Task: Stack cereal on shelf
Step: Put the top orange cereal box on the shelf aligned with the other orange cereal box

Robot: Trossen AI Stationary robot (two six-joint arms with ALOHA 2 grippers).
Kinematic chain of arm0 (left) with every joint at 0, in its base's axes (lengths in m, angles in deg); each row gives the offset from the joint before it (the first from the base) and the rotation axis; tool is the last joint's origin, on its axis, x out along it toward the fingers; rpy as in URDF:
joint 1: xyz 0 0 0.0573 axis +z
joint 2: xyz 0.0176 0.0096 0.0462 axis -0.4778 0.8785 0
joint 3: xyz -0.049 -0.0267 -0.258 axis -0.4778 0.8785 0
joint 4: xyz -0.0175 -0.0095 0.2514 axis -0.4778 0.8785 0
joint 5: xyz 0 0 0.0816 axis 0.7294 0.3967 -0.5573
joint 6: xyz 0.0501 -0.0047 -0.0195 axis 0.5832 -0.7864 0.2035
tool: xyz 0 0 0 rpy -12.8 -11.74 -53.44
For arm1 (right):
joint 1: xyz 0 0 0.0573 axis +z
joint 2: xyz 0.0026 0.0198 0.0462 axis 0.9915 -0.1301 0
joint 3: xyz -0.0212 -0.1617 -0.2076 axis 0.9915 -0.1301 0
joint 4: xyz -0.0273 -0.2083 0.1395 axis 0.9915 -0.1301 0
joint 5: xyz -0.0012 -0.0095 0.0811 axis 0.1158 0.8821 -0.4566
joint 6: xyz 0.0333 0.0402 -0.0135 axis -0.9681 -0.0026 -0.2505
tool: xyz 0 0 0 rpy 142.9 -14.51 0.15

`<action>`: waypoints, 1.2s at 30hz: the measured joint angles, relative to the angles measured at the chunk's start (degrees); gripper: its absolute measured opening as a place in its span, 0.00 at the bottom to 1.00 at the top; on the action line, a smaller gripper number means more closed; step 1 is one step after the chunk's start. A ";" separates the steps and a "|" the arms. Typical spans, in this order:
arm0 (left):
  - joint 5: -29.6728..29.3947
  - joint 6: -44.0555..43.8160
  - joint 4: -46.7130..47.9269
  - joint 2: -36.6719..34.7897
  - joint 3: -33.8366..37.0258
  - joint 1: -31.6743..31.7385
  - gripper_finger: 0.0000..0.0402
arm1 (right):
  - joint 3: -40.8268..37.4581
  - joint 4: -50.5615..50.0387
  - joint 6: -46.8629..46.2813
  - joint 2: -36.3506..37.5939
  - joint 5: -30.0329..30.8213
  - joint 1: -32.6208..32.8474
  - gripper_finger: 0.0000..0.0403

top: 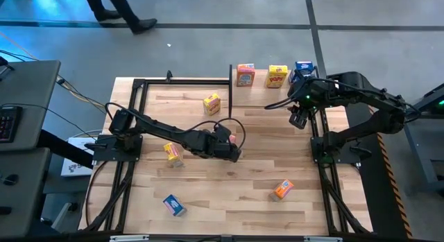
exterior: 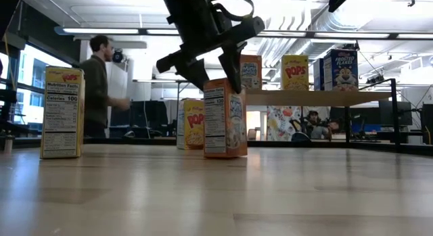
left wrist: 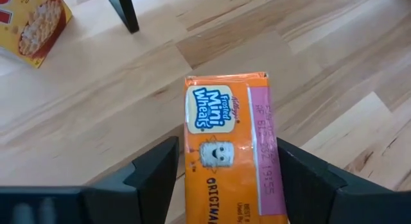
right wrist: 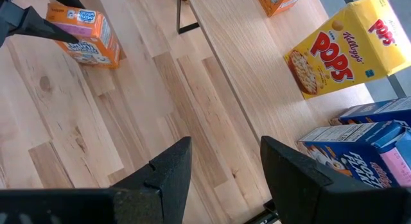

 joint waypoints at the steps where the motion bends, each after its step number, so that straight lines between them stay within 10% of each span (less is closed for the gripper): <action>1: 0.00 0.04 -0.01 0.00 0.00 0.00 0.53 | -0.02 0.00 0.00 0.01 0.00 0.00 0.44; 36: 6.54 28.22 -5.14 -1.16 -9.15 2.10 0.39 | -0.02 0.02 0.00 0.01 0.02 0.00 0.44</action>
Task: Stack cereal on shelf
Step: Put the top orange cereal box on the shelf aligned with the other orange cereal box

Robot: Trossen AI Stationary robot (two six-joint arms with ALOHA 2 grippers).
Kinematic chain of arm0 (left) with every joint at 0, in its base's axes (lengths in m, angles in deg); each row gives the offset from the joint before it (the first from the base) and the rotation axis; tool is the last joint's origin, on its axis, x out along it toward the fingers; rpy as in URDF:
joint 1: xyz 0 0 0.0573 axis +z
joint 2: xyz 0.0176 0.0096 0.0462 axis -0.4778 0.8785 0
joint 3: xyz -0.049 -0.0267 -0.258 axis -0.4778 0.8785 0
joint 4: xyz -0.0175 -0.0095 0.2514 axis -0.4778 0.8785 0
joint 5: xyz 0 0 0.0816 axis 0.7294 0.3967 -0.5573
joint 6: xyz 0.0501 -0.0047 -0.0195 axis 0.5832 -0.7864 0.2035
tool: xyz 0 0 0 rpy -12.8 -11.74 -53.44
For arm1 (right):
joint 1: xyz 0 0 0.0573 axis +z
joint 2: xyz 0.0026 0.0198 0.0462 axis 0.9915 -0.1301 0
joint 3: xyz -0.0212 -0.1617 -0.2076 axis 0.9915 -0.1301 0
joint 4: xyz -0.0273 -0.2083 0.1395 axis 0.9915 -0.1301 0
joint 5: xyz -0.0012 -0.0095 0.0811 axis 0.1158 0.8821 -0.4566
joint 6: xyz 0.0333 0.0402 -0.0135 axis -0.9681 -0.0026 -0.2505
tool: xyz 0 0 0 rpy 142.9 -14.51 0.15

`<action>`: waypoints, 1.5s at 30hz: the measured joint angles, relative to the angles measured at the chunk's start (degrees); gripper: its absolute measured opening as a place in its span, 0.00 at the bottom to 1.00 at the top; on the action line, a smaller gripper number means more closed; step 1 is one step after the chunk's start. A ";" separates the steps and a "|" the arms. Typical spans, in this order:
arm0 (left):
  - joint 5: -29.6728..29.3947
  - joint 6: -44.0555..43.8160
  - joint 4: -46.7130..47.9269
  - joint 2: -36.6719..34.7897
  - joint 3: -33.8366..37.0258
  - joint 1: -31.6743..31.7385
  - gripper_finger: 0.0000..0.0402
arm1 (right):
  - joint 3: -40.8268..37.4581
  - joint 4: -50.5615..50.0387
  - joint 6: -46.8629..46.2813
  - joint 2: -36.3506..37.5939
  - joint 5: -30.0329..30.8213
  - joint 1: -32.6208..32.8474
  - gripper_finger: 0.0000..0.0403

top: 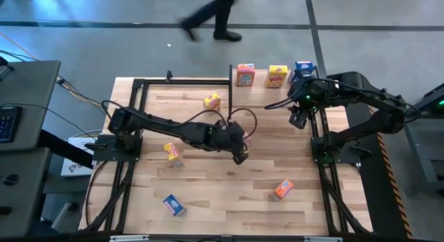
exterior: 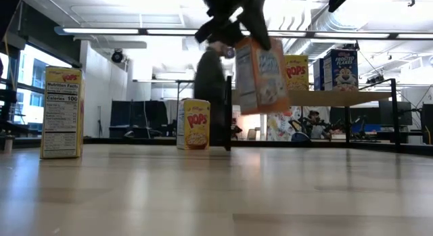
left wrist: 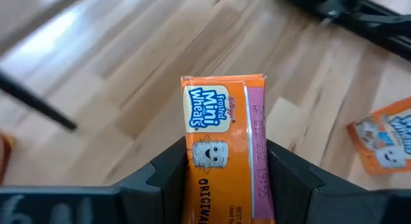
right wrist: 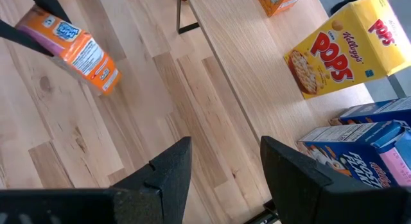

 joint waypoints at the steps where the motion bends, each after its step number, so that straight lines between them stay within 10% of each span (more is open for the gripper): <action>1: 0.34 1.82 0.19 0.00 -0.92 0.32 0.39 | 0.00 -0.01 0.02 -0.02 -0.02 0.00 0.44; 23: 8.29 43.03 8.53 0.00 -20.41 17.99 0.39 | 0.01 0.00 -0.22 -0.02 -0.02 0.00 0.44; 45: 25.52 49.07 12.34 0.07 -24.14 28.86 0.39 | 0.02 -0.01 -1.70 -0.02 -6.14 0.00 0.44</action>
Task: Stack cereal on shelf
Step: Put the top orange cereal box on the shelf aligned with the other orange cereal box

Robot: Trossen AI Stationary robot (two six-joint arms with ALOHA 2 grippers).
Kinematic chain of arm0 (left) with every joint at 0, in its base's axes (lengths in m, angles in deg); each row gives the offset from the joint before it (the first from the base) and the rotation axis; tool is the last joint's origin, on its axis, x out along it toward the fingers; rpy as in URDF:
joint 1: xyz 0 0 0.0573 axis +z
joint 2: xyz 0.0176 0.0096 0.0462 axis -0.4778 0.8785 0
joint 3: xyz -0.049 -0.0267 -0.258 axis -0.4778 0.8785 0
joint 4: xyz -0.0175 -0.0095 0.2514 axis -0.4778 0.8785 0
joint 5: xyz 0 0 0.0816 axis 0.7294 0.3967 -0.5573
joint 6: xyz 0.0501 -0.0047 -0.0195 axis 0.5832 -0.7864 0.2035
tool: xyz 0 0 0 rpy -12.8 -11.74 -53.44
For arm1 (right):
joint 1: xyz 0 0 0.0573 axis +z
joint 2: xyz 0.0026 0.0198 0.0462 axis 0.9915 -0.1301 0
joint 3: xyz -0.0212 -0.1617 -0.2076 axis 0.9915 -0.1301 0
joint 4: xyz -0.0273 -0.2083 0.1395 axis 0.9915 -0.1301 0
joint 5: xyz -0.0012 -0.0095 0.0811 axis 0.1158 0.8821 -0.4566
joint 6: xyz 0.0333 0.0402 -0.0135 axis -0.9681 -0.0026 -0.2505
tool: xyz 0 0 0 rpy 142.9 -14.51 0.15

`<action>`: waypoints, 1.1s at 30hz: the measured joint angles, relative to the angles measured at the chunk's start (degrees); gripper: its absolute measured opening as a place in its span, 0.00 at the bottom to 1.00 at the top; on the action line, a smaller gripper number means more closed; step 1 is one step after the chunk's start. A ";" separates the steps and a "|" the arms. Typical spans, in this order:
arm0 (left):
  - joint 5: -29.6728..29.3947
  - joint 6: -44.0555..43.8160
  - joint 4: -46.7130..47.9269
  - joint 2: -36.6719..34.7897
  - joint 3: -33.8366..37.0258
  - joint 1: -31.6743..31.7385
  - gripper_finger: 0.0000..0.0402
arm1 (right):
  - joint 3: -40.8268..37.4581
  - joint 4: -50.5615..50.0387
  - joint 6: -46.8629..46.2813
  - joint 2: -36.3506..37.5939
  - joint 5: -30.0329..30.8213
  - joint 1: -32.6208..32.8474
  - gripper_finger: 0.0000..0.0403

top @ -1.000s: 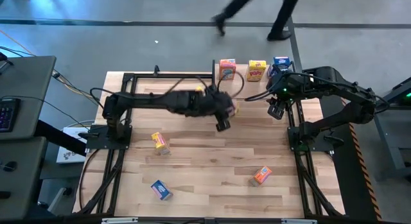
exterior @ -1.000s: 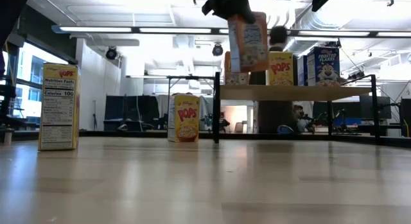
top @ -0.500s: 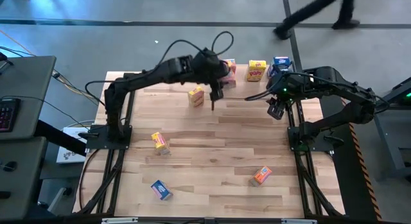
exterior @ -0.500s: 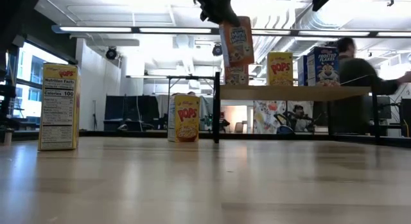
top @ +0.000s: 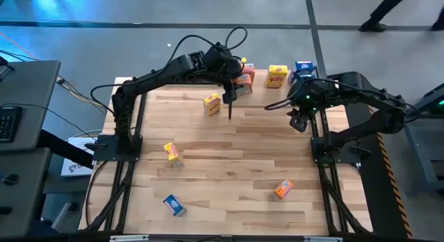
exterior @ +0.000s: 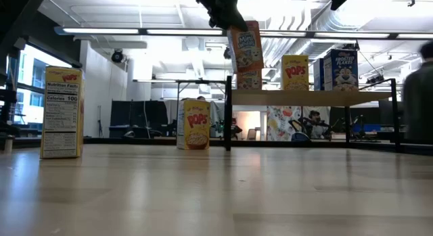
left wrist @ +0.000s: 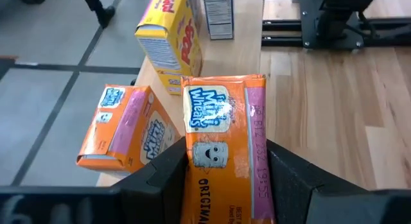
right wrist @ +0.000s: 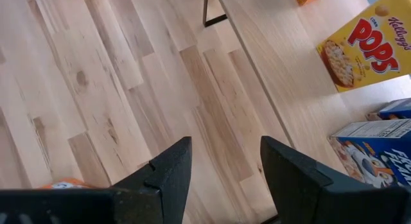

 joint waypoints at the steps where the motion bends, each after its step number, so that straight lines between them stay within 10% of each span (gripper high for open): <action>1: 0.02 0.65 0.18 0.00 0.00 0.17 0.39 | 0.00 -0.01 0.16 0.00 0.00 0.00 0.44; 33: 1.93 4.54 -0.97 1.51 0.04 1.67 0.39 | -0.02 -0.01 0.41 0.02 -0.09 0.00 0.44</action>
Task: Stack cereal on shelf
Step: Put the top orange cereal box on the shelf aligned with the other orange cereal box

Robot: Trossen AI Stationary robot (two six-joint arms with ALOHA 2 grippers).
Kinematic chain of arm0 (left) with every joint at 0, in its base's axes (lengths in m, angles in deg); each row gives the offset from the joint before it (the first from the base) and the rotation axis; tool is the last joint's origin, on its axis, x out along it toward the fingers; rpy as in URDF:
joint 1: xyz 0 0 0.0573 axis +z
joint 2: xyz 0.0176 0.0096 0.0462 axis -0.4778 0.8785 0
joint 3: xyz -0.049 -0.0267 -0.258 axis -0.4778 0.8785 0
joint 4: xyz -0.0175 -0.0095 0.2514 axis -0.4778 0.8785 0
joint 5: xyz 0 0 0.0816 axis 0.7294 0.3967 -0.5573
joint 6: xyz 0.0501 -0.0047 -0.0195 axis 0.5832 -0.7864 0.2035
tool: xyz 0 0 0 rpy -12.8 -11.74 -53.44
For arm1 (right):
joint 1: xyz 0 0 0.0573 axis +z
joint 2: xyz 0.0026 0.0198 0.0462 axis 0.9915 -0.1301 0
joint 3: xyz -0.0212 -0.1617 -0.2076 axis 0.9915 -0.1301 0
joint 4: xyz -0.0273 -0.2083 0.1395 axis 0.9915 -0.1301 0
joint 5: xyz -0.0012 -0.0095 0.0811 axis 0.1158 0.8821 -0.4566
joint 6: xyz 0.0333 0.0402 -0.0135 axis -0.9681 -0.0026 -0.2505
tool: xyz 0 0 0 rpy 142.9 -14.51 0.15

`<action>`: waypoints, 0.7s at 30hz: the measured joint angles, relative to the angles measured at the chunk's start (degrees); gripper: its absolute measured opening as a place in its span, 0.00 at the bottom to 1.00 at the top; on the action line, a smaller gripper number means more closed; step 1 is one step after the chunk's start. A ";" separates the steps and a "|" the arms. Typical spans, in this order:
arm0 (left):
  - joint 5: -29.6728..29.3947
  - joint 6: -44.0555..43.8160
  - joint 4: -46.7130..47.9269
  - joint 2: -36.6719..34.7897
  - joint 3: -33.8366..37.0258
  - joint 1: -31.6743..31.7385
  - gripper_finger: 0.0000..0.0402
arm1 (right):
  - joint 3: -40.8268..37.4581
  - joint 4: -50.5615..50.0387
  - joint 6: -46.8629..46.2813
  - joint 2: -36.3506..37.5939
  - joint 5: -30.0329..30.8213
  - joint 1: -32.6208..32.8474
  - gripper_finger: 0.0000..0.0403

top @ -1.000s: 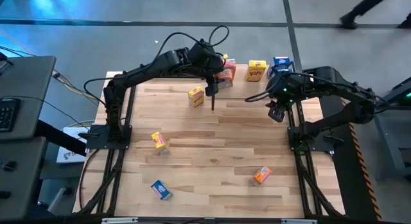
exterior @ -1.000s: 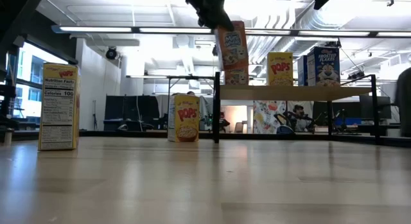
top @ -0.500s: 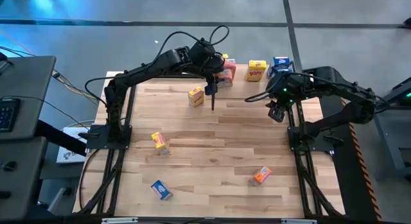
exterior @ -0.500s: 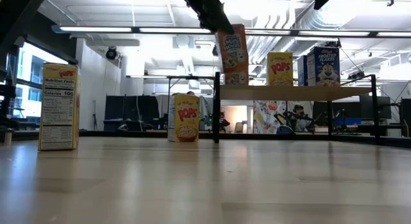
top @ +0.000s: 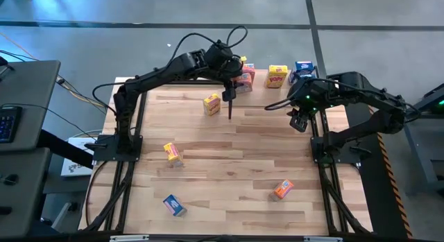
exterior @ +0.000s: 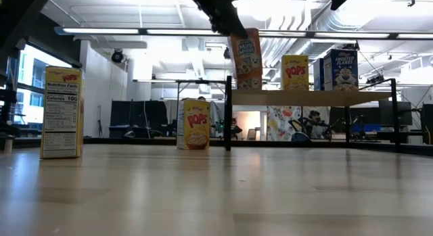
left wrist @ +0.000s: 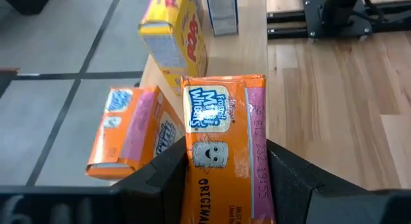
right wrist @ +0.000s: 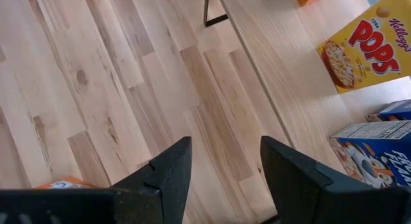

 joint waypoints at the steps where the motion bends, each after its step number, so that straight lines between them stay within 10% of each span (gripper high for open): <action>1: -0.01 0.01 0.23 0.10 0.04 0.00 0.39 | 0.01 0.00 0.00 -0.01 0.00 0.00 0.44; 21: -0.27 1.15 -2.56 3.88 0.04 0.75 0.39 | 0.00 0.00 0.00 -0.02 0.00 0.00 0.44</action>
